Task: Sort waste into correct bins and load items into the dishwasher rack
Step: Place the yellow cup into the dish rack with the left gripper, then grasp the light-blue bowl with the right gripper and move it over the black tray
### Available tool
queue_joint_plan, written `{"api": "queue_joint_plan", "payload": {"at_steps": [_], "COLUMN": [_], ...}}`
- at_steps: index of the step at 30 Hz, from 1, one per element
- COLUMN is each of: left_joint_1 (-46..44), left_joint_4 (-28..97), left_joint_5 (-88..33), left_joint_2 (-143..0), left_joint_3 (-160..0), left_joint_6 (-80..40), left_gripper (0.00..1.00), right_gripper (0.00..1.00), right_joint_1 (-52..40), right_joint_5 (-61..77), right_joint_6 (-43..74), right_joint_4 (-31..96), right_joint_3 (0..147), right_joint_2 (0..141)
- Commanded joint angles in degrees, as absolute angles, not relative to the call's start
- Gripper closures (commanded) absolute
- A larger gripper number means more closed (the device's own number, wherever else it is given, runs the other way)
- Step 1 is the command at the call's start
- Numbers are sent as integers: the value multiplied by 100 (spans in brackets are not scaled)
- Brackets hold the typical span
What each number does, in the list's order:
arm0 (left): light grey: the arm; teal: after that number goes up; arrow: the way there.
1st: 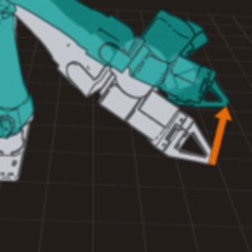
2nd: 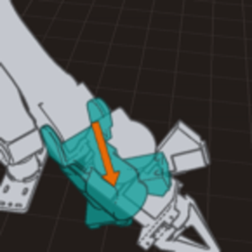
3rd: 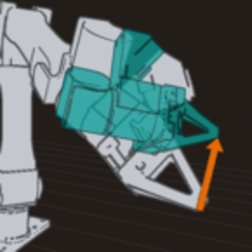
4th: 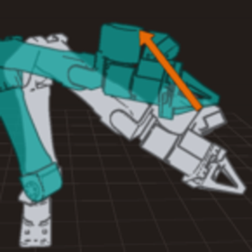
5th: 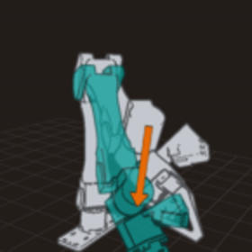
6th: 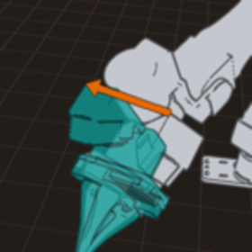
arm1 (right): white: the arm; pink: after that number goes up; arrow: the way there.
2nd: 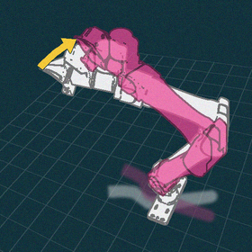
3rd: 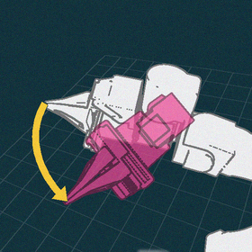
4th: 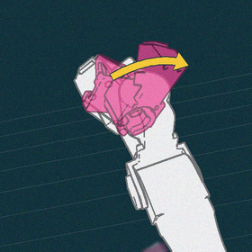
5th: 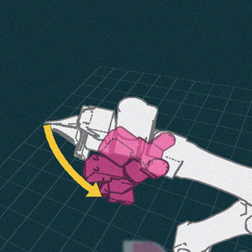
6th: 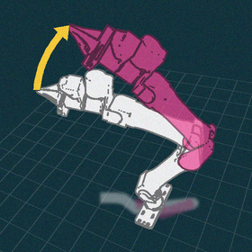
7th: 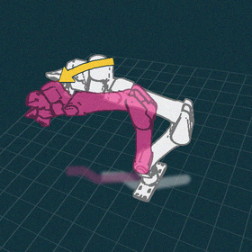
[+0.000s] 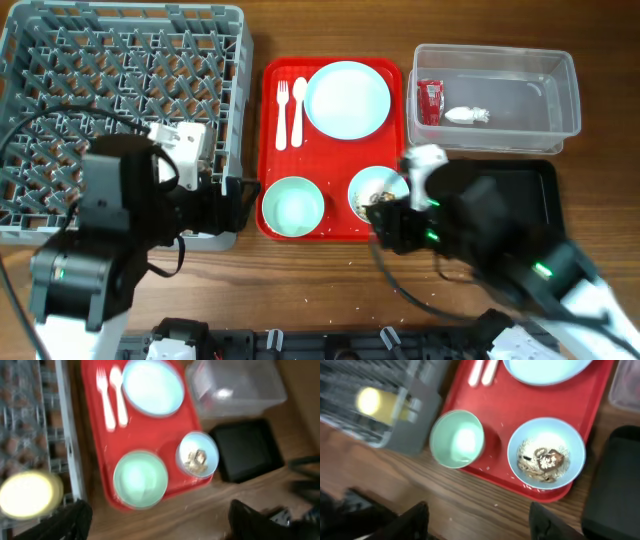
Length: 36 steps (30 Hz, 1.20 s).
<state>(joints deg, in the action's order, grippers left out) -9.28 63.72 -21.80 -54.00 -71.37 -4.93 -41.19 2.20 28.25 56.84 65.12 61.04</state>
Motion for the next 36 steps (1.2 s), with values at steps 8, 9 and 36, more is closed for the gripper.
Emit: {"api": "queue_joint_plan", "payload": {"at_steps": [8, 9, 36], "left_joint_1": [-952, -952, -954], "left_joint_4": [6501, 6499, 6499], "left_joint_5": [-2351, -2351, -2351], "left_joint_2": [-5100, -5100, -5100], "left_joint_3": [-7214, -7214, -7214], "left_joint_6": [-775, -775, -775], "left_gripper": [0, 0, 0], "right_gripper": [71, 71, 96], "right_joint_1": [-4156, -4154, 829], "right_joint_5": [-309, -325, 4355], "right_joint_6": [3822, 3909, 224], "right_joint_4": [4327, 4278, 6438], "right_joint_3": [6405, 6405, 6379], "right_joint_2": [9703, 9878, 7098]}}
